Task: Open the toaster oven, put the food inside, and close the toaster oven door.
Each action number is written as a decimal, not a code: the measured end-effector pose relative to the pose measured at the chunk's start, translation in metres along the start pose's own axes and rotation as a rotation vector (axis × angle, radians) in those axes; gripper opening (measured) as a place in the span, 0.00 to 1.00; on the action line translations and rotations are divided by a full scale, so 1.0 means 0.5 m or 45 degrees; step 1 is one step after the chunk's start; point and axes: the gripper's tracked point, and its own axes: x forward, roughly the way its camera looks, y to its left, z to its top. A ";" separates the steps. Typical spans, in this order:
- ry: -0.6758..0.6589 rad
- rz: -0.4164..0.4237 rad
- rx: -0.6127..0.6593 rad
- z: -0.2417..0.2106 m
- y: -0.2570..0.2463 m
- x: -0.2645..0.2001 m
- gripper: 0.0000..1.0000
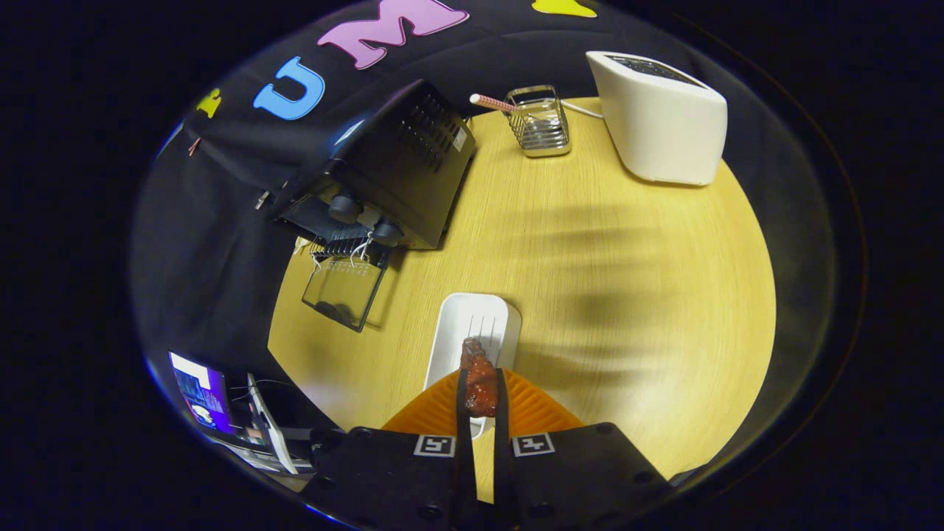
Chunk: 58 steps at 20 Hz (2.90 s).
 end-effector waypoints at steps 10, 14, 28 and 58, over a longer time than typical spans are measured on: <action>-0.317 -0.067 -0.014 0.018 0.221 -0.096 0.13; -0.412 -0.012 0.039 0.023 0.353 -0.090 0.13; -0.461 0.103 0.020 0.071 0.644 0.090 0.13; -0.697 -0.395 0.044 0.282 0.429 0.348 0.88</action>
